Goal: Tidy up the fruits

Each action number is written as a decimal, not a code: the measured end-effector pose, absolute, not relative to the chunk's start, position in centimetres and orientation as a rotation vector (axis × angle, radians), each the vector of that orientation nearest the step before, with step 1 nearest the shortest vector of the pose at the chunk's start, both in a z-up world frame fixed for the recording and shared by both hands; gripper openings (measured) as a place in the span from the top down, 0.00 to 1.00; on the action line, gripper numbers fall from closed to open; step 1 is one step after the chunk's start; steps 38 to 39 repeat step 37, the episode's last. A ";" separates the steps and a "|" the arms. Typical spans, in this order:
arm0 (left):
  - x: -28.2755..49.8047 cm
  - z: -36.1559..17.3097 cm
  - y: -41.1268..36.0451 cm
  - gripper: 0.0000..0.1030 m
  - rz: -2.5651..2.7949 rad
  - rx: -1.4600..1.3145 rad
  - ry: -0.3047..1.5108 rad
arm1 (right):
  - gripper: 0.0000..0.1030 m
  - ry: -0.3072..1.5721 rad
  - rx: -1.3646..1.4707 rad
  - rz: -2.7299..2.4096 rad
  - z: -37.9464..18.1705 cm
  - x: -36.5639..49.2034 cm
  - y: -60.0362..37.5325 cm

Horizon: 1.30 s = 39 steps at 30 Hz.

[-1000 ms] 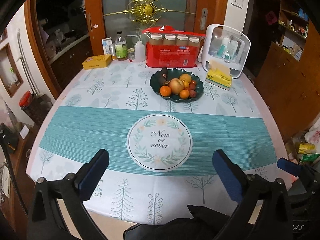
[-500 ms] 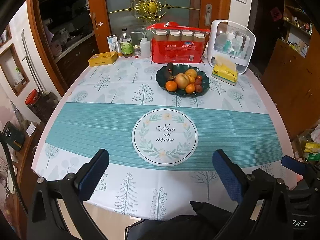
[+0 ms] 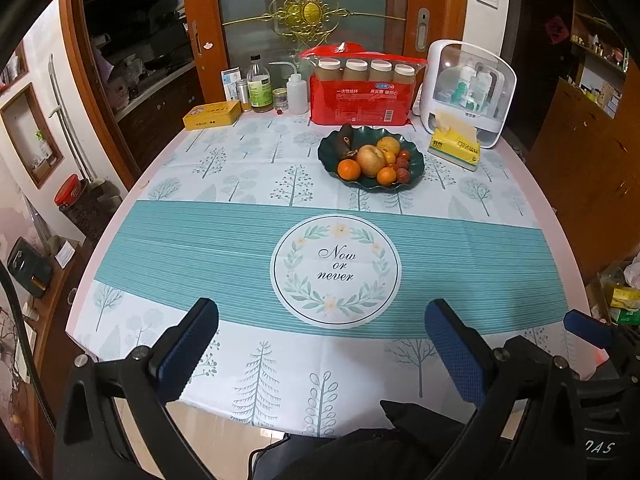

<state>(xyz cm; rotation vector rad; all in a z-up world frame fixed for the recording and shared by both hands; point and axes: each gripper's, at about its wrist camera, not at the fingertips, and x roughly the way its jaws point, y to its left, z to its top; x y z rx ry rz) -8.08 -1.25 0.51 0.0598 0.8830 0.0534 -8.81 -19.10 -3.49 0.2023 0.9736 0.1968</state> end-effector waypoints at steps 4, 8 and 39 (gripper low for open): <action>-8.1 0.5 -1.3 0.01 0.053 0.059 0.884 | 0.00 0.975 0.203 0.197 -3.5 -8.8 -19.1; -8.2 0.4 -1.3 0.01 0.054 0.058 0.885 | 0.00 0.976 0.203 0.196 -3.5 -8.8 -19.1; -8.2 0.3 -1.3 0.01 0.055 0.064 0.885 | 0.00 0.983 0.205 0.206 -4.0 -9.1 -19.1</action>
